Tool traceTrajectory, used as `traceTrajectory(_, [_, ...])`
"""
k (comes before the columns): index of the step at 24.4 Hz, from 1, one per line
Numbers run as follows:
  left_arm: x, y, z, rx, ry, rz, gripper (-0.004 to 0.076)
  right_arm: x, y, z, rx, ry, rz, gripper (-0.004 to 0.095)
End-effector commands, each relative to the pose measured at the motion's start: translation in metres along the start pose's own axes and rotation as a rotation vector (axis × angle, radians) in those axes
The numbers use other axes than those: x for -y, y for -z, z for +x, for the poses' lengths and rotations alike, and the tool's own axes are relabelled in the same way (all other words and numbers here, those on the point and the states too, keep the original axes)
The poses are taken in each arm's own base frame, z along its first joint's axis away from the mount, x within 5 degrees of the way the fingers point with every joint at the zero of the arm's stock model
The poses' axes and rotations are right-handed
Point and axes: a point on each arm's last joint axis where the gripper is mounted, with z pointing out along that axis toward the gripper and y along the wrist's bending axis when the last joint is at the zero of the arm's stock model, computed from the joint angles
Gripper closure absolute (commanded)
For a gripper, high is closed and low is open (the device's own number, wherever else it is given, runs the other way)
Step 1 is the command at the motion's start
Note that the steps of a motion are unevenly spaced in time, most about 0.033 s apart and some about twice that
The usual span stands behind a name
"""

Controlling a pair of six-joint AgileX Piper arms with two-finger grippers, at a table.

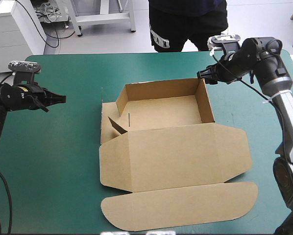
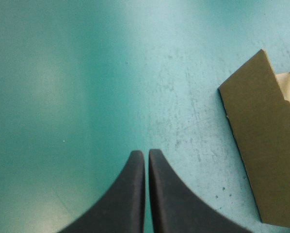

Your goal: Fold the box

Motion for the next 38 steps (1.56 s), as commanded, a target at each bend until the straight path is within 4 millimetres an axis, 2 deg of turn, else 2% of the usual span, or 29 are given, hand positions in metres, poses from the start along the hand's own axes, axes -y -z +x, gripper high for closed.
traceTrajectory(1, [0.002,0.019,-0.012,0.099,0.011,-0.002,0.0716,-0.005,0.045,-0.002,0.128,0.002,0.007,0.0384])
traceTrajectory(6, [0.004,0.019,-0.012,0.099,0.042,0.02,0.0717,-0.004,0.04,-0.001,0.119,-0.008,0.004,0.0384])
traceTrajectory(10, [0.004,0.019,-0.011,0.089,0.058,0.023,0.0716,-0.002,0.023,-0.001,0.077,-0.013,0.002,0.0384])
traceTrajectory(20, [-0.026,0.013,-0.001,0.019,0.221,0.022,0.0716,0.003,-0.048,0.0,-0.071,-0.061,-0.046,0.0384])
traceTrajectory(22, [-0.028,0.011,-0.001,0.019,0.228,0.04,0.0717,0.005,-0.064,0.001,-0.105,-0.071,-0.046,0.0384])
traceTrajectory(26, [-0.028,0.009,-0.001,0.02,0.233,0.049,0.0717,0.007,-0.083,0.004,-0.145,-0.098,-0.047,0.0398])
traceTrajectory(35, [-0.026,0.01,0.0,0.007,0.228,0.061,0.0717,0.006,-0.102,0.008,-0.185,-0.133,-0.078,0.0405])
traceTrajectory(38, [-0.026,0.01,0.0,0.01,0.232,0.068,0.0717,0.007,-0.108,0.009,-0.198,-0.135,-0.078,0.0476])
